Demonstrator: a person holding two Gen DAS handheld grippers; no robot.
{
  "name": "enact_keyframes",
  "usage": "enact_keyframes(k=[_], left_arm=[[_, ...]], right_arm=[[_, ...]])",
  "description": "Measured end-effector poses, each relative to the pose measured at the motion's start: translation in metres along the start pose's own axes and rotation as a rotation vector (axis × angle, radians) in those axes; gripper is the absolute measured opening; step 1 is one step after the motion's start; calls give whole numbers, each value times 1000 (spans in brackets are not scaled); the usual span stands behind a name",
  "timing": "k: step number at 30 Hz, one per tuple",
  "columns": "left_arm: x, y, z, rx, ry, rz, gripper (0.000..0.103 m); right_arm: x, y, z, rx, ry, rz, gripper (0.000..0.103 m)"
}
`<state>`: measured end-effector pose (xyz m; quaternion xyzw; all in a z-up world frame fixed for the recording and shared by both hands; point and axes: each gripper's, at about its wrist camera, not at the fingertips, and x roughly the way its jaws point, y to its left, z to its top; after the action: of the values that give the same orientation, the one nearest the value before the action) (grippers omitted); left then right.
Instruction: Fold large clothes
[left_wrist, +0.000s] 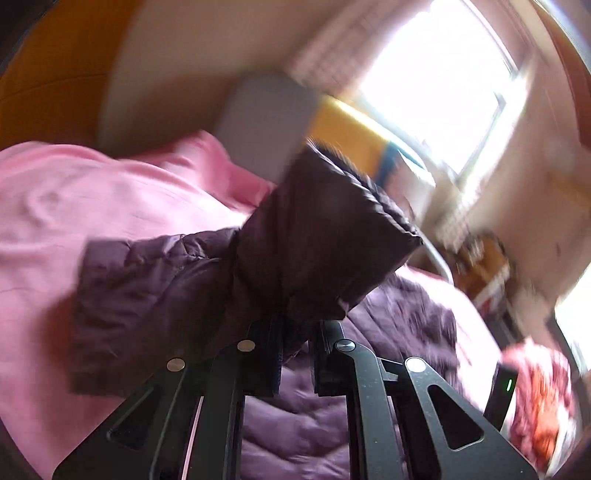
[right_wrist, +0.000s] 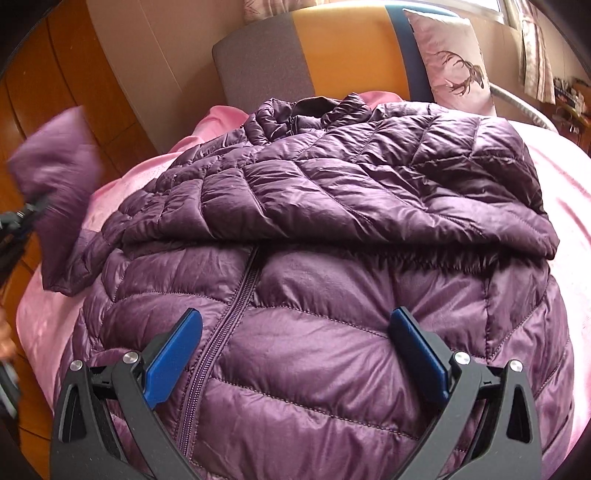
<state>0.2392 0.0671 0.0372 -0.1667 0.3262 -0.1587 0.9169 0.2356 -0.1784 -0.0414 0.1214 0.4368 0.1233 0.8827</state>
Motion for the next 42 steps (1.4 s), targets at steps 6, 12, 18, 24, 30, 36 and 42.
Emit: enact_keyframes(k=[6, 12, 18, 24, 30, 36, 42], left_arm=[[62, -34, -30, 124, 164, 17, 22], [55, -23, -48, 112, 163, -20, 73], [34, -15, -53, 53, 121, -47, 75], [2, -9, -68, 62, 85, -31, 75], [-12, -4, -84, 48, 105, -58, 75], [2, -4, -75, -10, 107, -70, 75], [25, 12, -50, -91, 108, 43, 75]], right_arm=[[1, -3, 1, 15, 9, 29, 101], [-14, 1, 15, 49, 1, 123, 101], [-13, 35, 42, 71, 10, 296, 101], [48, 87, 48, -15, 185, 289, 72], [32, 126, 74, -121, 111, 257, 13], [-44, 138, 136, -165, -130, 247, 9], [-95, 100, 172, -79, -302, 180, 9]])
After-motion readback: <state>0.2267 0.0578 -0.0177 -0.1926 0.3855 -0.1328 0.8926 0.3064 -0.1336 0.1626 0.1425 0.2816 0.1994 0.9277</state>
